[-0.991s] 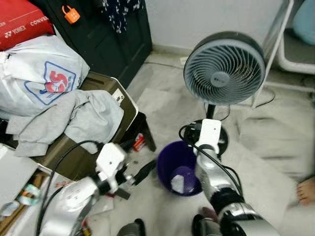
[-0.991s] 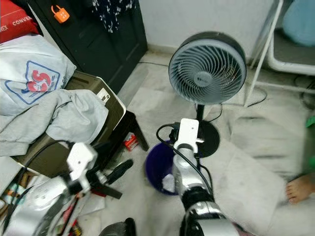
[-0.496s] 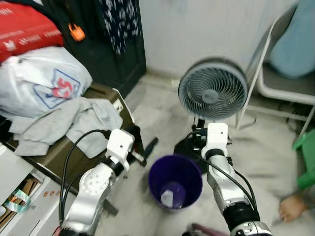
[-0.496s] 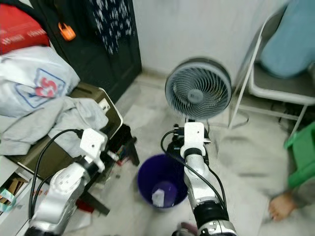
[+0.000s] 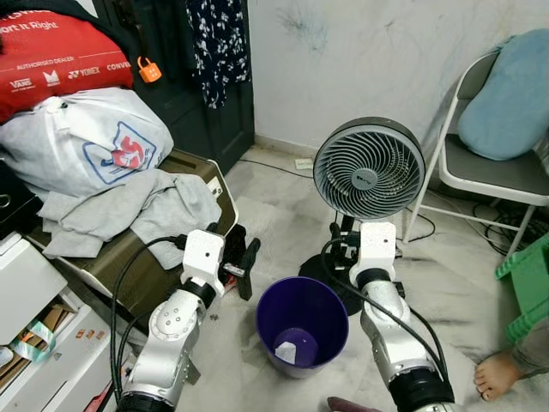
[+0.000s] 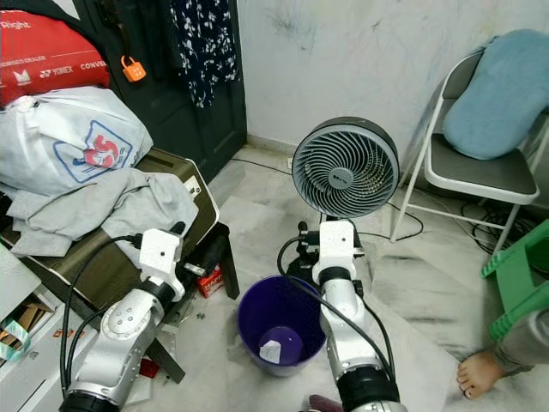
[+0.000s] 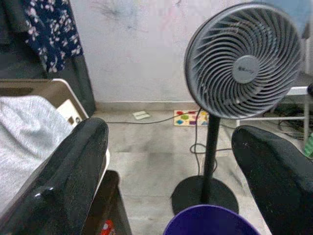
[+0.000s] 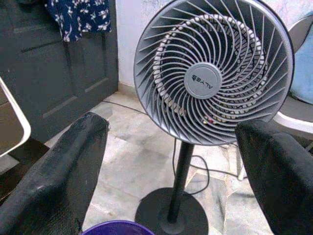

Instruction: Clean up the room

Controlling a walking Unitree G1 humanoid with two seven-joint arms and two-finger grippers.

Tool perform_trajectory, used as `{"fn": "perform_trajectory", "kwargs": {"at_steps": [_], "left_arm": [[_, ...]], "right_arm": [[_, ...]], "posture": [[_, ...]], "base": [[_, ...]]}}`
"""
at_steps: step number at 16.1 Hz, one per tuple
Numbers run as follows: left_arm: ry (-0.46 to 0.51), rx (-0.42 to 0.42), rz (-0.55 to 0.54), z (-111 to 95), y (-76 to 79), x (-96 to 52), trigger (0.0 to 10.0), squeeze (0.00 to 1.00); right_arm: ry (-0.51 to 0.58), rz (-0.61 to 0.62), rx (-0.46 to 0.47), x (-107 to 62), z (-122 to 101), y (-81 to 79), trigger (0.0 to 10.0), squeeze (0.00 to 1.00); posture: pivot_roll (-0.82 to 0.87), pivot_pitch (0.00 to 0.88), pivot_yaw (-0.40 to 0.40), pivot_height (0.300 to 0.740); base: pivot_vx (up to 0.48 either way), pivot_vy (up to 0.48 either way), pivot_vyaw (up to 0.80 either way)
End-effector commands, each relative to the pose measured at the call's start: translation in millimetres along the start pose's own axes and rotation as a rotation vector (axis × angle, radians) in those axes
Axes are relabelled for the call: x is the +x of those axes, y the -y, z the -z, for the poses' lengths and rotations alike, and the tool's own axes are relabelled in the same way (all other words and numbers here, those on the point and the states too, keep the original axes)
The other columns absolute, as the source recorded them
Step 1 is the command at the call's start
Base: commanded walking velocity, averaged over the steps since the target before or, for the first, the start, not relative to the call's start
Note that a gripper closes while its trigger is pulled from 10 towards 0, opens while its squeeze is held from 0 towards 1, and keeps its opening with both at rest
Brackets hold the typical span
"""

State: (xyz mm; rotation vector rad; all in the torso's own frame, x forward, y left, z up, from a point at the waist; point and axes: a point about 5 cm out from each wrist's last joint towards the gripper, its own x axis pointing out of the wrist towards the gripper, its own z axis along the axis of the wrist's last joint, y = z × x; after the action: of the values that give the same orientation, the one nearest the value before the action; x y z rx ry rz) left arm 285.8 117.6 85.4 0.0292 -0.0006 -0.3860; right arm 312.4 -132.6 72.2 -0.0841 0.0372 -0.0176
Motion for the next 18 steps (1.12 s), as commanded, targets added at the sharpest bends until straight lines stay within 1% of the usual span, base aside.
{"fn": "perform_trajectory", "kwargs": {"at_steps": [1, 3, 6, 8, 12, 13, 14, 15, 16, 17, 18], "left_arm": [[0.011, -0.007, 0.008, -2.4, -1.9, 2.0, 10.0, 0.00], [0.015, -0.015, 0.021, -1.3, -0.2, 0.5, 10.0, 0.00], [0.045, -0.016, 0.048, -3.5, 3.8, 0.3, 10.0, 0.00], [0.050, -0.014, 0.048, -4.1, 3.1, -0.1, 10.0, 0.00], [0.046, -0.012, 0.049, -3.0, 2.5, -1.8, 10.0, 0.00], [0.042, -0.012, 0.043, -1.9, 2.1, -2.3, 10.0, 0.00], [0.044, -0.010, 0.036, -1.9, 1.7, -2.7, 10.0, 0.00], [0.069, -0.013, 0.005, -6.9, -0.7, -1.4, 10.0, 0.00], [0.089, -0.025, -0.023, -12.0, -2.7, 0.5, 10.0, 0.00], [0.094, -0.021, -0.034, -13.5, -4.2, 1.8, 10.0, 0.00], [0.100, -0.009, -0.053, -14.5, -6.7, 1.5, 10.0, 0.00]], "right_arm": [[0.039, 0.014, 0.002, 1.0, -7.8, 1.0, 10.0, 1.00], [0.061, 0.014, -0.009, 0.7, -10.8, 2.3, 10.0, 1.00], [0.079, -0.009, -0.020, 2.8, -14.3, -2.3, 10.0, 1.00], [0.087, -0.016, -0.026, 4.5, -16.2, -4.9, 10.0, 1.00], [0.098, -0.004, -0.039, 4.2, -17.8, -4.8, 10.0, 1.00], [0.098, -0.011, -0.086, 3.9, -17.8, -4.6, 10.0, 0.71], [0.096, -0.015, -0.108, 3.7, -17.1, -4.8, 10.0, 0.68], [0.086, -0.012, -0.105, 3.6, -15.5, -5.2, 10.0, 0.69], [0.084, -0.016, -0.101, 3.6, -15.3, -5.8, 10.0, 0.55], [0.087, -0.027, -0.098, 4.5, -16.4, -7.7, 10.0, 0.20], [0.087, -0.042, -0.100, 5.5, -17.4, -10.6, 10.0, 0.00]], "posture": [[-0.03, 0.000, 0.023, 0.740], [-0.03, 0.000, 0.022, 0.740], [-0.02, 0.000, 0.015, 0.740], [-0.02, 0.000, 0.016, 0.740], [-0.02, 0.000, 0.020, 0.740], [-0.02, 0.000, 0.020, 0.740], [-0.03, 0.000, 0.020, 0.740], [-0.03, 0.000, 0.019, 0.740], [-0.02, 0.000, 0.017, 0.740], [-0.02, 0.000, 0.016, 0.740], [-0.02, 0.000, 0.013, 0.740]], "base": [[0.000, 0.000, 0.00], [0.000, 0.000, 0.00], [0.000, 0.000, 0.00], [0.000, 0.000, 0.00], [0.000, 0.000, 0.00], [0.000, 0.000, 0.00], [0.000, 0.000, 0.80], [0.000, 0.000, 0.80], [0.000, 0.000, 0.80], [0.000, 0.000, 0.80], [0.000, 0.000, 0.80]]}}
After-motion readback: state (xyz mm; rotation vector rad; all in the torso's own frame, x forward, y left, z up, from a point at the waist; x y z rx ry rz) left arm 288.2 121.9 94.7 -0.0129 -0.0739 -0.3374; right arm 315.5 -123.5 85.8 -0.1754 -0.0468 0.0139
